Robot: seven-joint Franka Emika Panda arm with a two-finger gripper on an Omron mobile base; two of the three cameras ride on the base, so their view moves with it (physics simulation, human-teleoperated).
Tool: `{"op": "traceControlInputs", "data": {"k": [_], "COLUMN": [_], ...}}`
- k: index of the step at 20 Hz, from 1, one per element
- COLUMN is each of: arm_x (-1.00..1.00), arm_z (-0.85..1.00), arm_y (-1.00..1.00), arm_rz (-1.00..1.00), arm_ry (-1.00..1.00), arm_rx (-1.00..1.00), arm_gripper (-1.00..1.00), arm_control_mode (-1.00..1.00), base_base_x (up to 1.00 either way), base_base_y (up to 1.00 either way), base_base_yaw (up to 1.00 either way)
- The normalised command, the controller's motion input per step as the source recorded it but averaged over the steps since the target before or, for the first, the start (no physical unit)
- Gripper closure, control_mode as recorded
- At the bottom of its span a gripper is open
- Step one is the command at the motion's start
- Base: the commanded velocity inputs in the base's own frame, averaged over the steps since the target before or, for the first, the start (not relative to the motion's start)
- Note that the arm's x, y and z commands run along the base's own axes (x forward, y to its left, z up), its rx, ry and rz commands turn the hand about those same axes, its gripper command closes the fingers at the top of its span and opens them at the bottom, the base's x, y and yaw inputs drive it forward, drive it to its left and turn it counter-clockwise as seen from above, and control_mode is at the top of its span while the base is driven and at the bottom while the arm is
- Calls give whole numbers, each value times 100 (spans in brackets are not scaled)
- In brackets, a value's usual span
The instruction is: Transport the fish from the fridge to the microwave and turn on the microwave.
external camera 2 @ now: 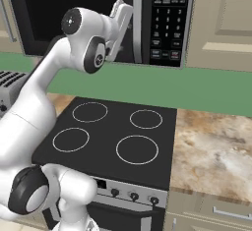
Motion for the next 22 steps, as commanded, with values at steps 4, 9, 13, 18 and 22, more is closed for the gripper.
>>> {"op": "traceControlInputs", "data": {"k": [4, 9, 13, 18, 22], "arm_x": [54, 44, 15, 15, 19], "arm_z": [-2, -4, -17, -15, -2], "arm_y": [0, 1, 26, 41, 31], "arm_rz": [6, 7, 9, 6, 4], "arm_ry": [0, 0, -1, -6, -9], "arm_rx": [0, 0, 0, 0, 0], "arm_gripper": [-100, -100, -100, -100, -100], "arm_control_mode": [-100, -100, -100, -100, -100], "base_base_x": [0, 0, 0, 0, 0], "base_base_y": [0, 0, 0, 0, 0], "base_base_yaw": [0, 0, 0, 0, 0]}}
